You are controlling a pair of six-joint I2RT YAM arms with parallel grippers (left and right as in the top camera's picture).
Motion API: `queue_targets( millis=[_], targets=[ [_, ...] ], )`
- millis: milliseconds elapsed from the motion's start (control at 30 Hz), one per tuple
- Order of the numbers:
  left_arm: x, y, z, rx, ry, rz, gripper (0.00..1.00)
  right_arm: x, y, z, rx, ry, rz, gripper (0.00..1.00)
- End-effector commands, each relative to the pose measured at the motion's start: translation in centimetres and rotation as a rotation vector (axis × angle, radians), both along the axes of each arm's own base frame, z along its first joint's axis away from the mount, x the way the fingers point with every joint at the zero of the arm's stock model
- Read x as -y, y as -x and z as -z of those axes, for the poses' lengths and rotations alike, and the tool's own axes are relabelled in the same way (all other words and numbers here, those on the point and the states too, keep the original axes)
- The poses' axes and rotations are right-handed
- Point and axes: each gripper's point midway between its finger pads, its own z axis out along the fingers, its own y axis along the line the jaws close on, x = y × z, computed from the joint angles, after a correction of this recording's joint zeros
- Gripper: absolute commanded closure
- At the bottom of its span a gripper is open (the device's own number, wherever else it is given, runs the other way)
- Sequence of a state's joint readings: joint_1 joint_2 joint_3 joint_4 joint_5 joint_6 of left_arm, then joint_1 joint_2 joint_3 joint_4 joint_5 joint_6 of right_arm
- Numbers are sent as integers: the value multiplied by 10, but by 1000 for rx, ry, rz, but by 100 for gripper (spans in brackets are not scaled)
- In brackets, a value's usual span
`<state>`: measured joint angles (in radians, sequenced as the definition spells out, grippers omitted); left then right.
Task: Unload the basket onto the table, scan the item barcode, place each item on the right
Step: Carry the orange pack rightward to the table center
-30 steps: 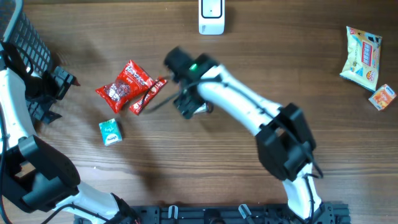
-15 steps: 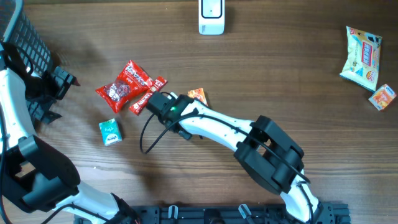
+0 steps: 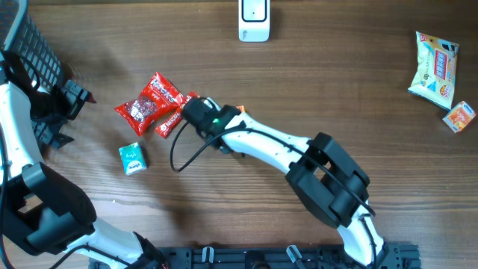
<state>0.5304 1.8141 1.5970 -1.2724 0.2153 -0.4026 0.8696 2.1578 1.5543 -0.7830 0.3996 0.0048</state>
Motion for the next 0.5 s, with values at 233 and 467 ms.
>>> queue_targets(
  millis=[233,467],
  targets=[
    [-6,1,-3,7,-1,-41,0,33,-17,6,-67,-30,91,69],
    [-7,1,-3,7,-1,-41,0,29,-19,1,-60,-83,171,96]
  ],
)
